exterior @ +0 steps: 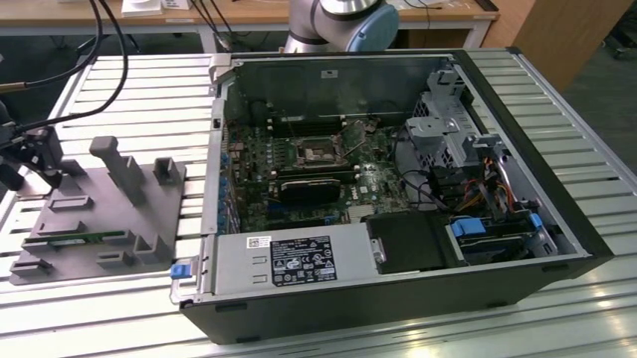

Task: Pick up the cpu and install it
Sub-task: 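Pick up the cpu and move it towards the insertion slot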

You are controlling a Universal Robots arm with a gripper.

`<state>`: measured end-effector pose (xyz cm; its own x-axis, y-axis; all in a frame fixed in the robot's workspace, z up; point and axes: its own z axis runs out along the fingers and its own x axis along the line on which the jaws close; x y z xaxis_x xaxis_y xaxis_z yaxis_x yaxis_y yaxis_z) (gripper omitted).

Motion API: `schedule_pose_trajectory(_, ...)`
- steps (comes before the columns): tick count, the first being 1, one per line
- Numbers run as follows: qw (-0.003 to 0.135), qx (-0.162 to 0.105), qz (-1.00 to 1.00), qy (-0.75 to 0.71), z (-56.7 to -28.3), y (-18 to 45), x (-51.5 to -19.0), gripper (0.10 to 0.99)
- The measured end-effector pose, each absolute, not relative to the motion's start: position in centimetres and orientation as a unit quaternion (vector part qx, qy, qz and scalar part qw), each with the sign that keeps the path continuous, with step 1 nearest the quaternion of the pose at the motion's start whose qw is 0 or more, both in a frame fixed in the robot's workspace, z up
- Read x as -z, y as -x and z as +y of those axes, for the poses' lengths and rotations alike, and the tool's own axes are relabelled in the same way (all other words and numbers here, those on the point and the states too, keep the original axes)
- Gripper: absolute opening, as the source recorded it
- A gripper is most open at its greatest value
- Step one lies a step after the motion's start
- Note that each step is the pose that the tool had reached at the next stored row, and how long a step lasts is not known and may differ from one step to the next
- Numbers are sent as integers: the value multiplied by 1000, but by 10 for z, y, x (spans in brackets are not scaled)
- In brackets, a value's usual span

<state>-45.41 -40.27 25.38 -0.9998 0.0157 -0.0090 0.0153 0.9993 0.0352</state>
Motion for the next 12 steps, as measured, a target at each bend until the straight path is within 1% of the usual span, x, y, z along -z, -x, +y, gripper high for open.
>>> schedule_pose_trajectory(12,5,-18,1000,-8,-401,454,-261,533)
